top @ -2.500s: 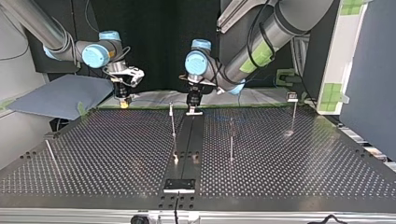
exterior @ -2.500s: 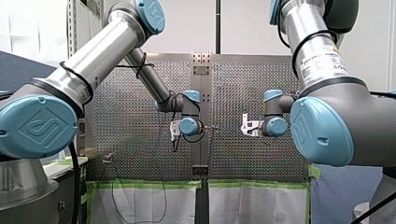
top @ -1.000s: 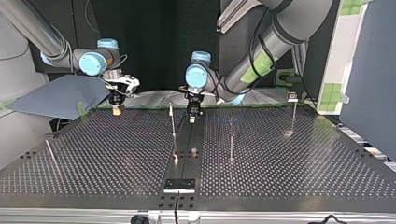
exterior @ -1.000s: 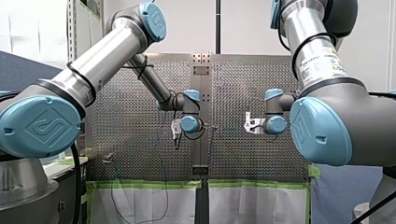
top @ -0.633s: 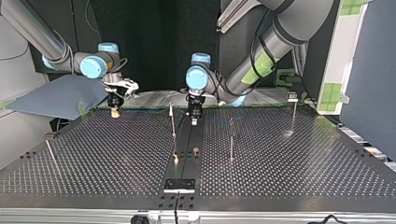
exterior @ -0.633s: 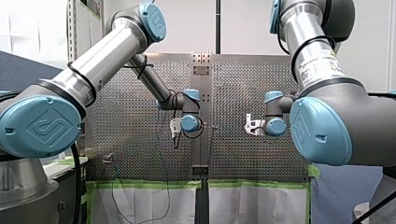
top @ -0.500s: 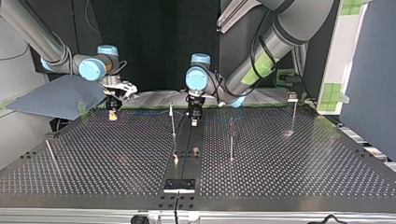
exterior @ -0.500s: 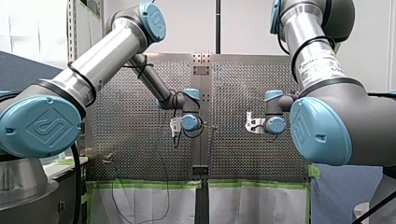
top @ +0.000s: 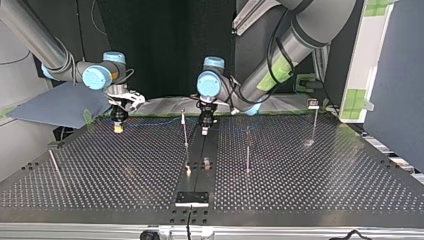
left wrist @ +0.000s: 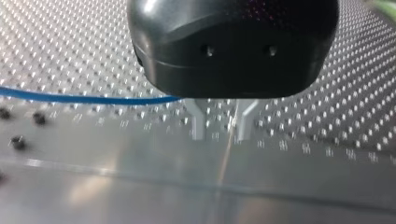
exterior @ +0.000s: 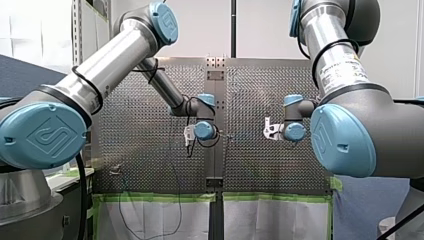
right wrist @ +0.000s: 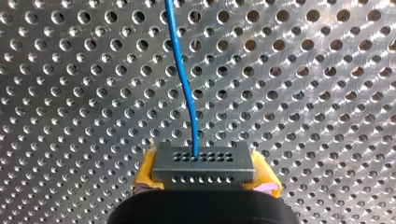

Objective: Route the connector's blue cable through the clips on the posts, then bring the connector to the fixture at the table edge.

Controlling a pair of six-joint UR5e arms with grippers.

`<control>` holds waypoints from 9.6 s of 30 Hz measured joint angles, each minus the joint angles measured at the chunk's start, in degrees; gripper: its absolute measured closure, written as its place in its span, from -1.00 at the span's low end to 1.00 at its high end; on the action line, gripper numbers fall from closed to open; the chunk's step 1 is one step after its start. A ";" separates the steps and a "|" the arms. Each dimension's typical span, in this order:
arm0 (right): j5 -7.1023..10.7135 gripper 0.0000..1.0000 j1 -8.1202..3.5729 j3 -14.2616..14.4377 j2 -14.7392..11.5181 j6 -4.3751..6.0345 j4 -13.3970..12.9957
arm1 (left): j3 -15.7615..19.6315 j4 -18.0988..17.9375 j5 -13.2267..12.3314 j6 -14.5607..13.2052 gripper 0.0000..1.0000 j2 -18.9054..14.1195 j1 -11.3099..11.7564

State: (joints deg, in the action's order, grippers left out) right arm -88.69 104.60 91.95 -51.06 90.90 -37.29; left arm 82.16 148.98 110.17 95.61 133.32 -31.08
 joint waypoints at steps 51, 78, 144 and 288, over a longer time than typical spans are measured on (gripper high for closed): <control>1.41 1.00 0.32 0.01 0.09 0.35 2.15 | 7.39 4.76 -1.47 -7.92 -1.00 -4.54 -8.54; 2.45 1.00 0.42 0.03 0.10 0.44 2.41 | 7.40 4.91 -1.06 -7.35 -1.00 -4.54 -8.66; 2.64 1.00 -0.08 0.03 0.11 0.39 2.93 | 21.71 -6.46 2.31 5.01 -1.00 -19.14 -11.54; 13.54 1.00 -18.13 -2.36 -15.35 -3.45 16.83 | 61.97 -26.96 11.89 5.58 -1.00 -35.56 -10.51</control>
State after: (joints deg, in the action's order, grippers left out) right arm -75.15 86.47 89.60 -66.41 87.45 -20.46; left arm 144.13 122.02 122.06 101.19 97.76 -41.60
